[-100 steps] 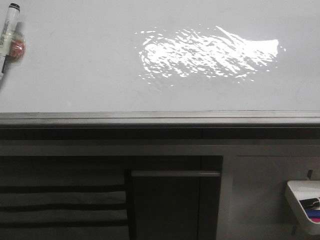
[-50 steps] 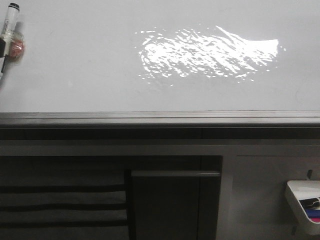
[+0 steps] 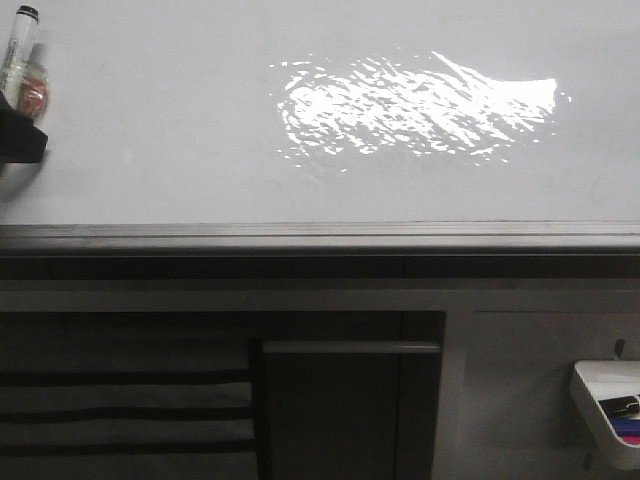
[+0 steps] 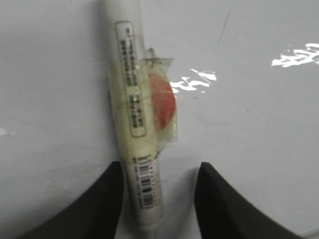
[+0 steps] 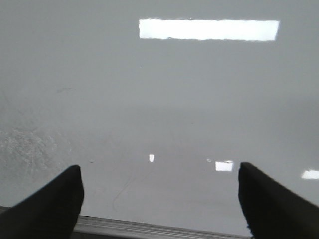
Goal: Write number 9 on whiteboard
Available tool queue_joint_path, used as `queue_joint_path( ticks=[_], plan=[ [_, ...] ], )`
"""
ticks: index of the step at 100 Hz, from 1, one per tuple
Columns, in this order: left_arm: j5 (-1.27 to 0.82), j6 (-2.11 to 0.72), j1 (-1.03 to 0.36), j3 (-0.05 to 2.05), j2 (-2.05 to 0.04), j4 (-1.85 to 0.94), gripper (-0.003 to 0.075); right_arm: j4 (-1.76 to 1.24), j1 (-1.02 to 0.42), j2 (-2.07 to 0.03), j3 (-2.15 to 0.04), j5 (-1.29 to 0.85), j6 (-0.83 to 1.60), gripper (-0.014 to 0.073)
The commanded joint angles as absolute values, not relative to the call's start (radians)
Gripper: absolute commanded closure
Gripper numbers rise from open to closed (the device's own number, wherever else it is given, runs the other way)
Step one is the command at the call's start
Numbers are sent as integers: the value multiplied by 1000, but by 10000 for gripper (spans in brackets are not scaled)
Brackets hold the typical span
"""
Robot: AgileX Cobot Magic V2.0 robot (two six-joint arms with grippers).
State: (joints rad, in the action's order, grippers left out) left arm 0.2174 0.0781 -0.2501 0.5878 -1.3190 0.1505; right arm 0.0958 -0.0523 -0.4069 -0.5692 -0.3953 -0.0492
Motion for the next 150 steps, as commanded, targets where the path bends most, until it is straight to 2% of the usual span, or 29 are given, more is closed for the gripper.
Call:
queue_joint_path(
  ticks=[1, 17, 69, 95, 118, 134, 150],
  plan=[
    [305, 82, -236, 618, -1300, 149, 491, 110, -46, -422, -603, -326, -41, 30],
    [325, 82, -230, 618, -1300, 151, 552, 110, -46, -422, -603, -326, -41, 30],
    [385, 82, -230, 618, -1347, 185, 554, 110, -46, -422, -603, -326, -41, 30],
    [303, 82, -230, 618, -1345, 185, 559, 110, -46, -422, -603, -326, -41, 30],
    [250, 82, -230, 618, -1279, 185, 743, 110, -46, -422, -603, -315, -41, 30],
    [201, 84, -236, 626, -1208, 185, 741, 92, -46, -426, -623, -324, -41, 30],
    [-62, 84, -328, 727, -1116, 185, 741, 59, -46, -487, -740, -505, -41, 30]
  ],
)
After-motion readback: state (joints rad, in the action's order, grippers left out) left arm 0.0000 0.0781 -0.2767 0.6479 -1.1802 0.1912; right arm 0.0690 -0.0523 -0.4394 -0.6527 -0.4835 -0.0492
